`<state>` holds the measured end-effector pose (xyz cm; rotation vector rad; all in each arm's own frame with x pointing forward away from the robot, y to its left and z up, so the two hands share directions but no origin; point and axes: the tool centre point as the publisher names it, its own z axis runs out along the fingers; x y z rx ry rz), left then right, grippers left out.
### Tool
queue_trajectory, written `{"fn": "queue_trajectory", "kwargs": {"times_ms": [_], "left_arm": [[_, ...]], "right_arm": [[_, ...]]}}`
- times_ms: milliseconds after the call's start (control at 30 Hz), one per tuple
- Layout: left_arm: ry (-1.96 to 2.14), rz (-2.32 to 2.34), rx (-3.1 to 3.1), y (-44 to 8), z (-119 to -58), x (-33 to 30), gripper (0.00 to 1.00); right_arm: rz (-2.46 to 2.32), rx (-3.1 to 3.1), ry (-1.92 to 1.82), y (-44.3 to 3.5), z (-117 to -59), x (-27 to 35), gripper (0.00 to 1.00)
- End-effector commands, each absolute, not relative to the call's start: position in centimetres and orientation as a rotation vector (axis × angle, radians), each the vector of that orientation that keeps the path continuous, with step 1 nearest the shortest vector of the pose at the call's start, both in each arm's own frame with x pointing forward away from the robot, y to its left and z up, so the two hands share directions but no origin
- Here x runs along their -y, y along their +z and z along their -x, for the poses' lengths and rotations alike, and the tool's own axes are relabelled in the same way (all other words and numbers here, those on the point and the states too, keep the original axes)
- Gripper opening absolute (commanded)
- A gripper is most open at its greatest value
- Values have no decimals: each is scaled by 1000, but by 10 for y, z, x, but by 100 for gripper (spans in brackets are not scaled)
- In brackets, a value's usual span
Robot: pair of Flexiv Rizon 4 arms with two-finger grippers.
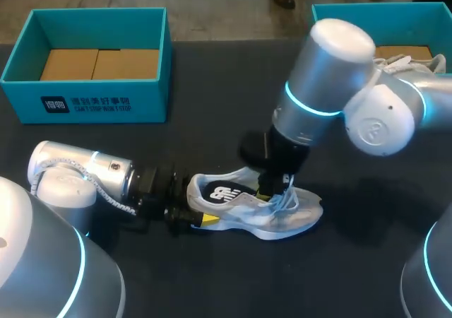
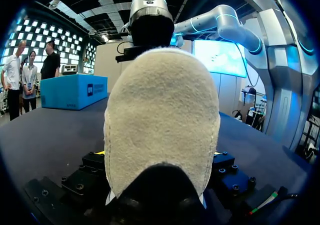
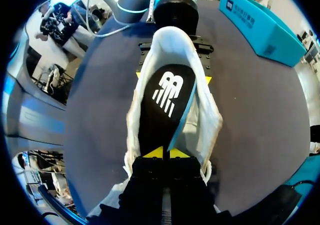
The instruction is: Take the shoe out of the shoebox, open the shoe tongue, remove and reinsert the insole, then place the shoe into the shoebox
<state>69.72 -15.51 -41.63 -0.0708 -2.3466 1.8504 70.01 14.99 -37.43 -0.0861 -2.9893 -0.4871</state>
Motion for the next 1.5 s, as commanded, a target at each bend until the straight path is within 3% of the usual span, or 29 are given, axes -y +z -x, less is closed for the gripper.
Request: {"fn": "queue_trajectory", "kwargs": {"times_ms": [33, 500, 933, 967, 1067, 1100, 1267, 1500], "left_arm": [[1850, 68, 2349, -419, -696, 154, 0], [1850, 68, 2349, -419, -696, 154, 0], [1850, 68, 2349, -419, -696, 154, 0], [1850, 68, 2349, -419, -696, 154, 0], [1850, 68, 2349, -419, -696, 154, 0], [1850, 68, 2349, -419, -696, 154, 0], [1850, 68, 2349, -419, -696, 154, 0], [1850, 68, 2349, -419, -696, 154, 0]], "right_arm": [[89, 2949, -745, -381, -701, -136, 0], [-40, 2996, -815, -372, -711, -141, 0], [-135, 3005, -646, -366, -719, -163, 0], [-140, 3006, -645, -366, -719, -163, 6], [-143, 3010, -629, -365, -717, -163, 42], [-147, 3010, -624, -365, -717, -163, 45], [-155, 2999, -603, -363, -715, -162, 38], [-153, 2978, -583, -358, -711, -162, 37]]}}
